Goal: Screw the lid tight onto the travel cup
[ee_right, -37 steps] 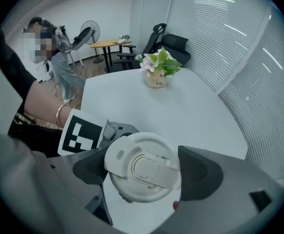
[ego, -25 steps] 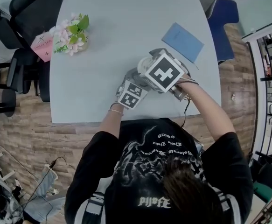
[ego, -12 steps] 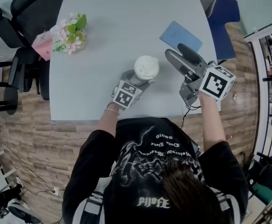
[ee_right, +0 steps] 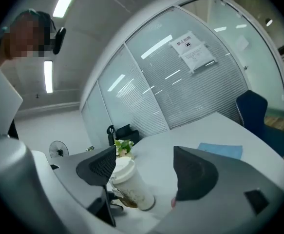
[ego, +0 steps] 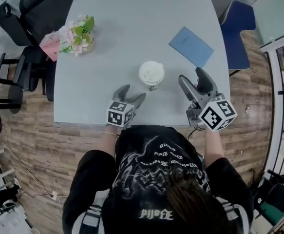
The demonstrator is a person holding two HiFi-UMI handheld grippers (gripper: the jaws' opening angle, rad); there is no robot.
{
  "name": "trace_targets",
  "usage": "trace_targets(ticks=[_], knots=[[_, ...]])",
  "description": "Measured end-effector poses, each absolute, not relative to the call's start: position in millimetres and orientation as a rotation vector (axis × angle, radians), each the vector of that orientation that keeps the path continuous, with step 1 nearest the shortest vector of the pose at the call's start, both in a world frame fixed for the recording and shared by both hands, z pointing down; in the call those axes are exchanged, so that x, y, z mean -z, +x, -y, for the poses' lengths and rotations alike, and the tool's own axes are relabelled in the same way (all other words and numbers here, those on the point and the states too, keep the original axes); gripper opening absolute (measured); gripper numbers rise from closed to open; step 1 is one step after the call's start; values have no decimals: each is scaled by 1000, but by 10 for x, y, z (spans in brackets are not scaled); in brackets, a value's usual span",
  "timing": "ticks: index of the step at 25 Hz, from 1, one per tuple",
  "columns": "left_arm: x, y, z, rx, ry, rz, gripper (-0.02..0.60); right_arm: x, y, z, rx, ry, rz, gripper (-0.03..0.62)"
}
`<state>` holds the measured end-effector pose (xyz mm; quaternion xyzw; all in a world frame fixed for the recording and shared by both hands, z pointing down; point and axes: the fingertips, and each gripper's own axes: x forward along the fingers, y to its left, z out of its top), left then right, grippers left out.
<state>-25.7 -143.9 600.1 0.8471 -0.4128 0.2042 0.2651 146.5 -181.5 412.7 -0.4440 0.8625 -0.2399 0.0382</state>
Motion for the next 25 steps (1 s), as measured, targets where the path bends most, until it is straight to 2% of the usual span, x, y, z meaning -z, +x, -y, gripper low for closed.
trace_targets(ticks=[7,18,22,25], knots=[[-5615,-409,1242,-253,2224,1297,371,-4655,1461,1522,716,-1505,-2751,371],[-5464,-598,1059,-196,2198,1437,370,-5352,1297,1058,794,-1545,-2952,369],[-5343,-595,1076,-138,2201,1480,370,-5302,1270,1075,700,-1562,-2991,348],[-5309,-569,1095,-161,2233,1468,337,-5244,1237,1118,632,-1581,-3000,286]])
